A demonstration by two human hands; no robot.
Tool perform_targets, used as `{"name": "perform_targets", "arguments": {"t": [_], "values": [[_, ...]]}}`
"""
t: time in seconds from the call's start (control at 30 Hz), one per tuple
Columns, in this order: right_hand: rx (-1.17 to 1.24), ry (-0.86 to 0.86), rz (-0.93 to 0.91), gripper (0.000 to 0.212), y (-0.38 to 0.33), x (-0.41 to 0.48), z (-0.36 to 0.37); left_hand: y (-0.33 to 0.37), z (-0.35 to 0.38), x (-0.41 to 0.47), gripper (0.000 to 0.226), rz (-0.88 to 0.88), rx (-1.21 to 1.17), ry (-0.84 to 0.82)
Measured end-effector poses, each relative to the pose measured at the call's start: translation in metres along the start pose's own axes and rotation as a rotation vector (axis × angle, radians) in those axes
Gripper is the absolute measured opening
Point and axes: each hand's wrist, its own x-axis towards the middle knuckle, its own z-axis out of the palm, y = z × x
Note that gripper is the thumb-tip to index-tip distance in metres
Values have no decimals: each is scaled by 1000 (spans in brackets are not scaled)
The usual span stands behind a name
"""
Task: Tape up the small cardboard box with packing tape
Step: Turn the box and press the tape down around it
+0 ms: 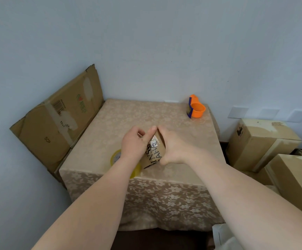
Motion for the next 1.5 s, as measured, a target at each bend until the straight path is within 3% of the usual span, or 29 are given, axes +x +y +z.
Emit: {"name": "perform_targets", "arguments": {"t": [0.23,0.43,0.53,0.73,1.0,1.13,1.33,1.5], "values": [[-40,-18,21,92,-3,-1,-12,3,-1,7,46,-45,2,-61],[-3,-25,45,97,0,-4,-13,3,-3,6,52,44,102,-174],[-7,-21,47,99,-2,-1,-14,3,-6,6,34,34,5,-130],[34,-36,53,102,1,4,-12,3,-4,5,31,-36,-119,-80],[138,-42,70,97,11,4,-12,0,-4,4,40,-1,-134,-207],[196,-32,69,99,15,1,-12,-3,-4,0,19,-11,-314,-200],[250,-26,95,99,25,3,-9,-6,2,-1,6,-54,-455,-199],[373,-39,143,99,39,1,-8,-8,9,-2,33,-66,-475,-272]]}}
